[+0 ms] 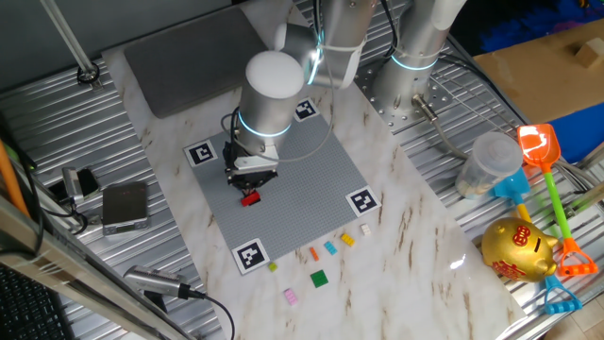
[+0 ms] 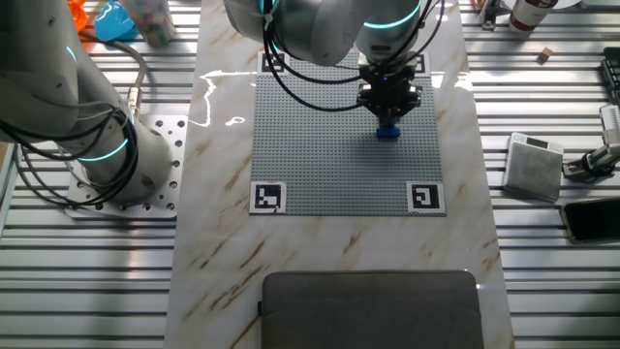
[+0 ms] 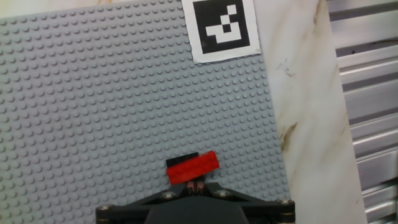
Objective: Build with small Lego blocks
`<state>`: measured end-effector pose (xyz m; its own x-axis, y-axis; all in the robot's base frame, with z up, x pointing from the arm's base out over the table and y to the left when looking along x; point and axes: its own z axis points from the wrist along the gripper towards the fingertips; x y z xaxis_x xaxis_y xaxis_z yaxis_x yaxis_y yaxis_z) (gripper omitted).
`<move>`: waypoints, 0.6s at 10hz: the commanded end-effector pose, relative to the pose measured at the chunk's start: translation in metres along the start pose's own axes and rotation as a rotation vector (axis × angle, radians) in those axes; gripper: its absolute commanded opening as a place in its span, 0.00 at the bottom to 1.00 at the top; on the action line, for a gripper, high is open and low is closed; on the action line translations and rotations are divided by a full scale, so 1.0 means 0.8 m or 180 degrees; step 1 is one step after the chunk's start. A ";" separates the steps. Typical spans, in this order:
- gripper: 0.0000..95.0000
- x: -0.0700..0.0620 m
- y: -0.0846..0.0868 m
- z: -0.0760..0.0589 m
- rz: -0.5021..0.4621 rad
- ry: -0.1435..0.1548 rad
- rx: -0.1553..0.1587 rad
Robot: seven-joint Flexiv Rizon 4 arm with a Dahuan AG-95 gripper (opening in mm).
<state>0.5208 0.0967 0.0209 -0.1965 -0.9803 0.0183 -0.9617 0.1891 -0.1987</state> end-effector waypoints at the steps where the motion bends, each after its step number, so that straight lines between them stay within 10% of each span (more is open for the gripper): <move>1: 0.00 -0.001 0.000 -0.001 0.0016 0.0003 0.0003; 6: 0.00 -0.002 0.000 -0.001 -0.0050 0.0032 0.0024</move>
<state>0.5207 0.0990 0.0223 -0.1827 -0.9827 0.0296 -0.9640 0.1731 -0.2018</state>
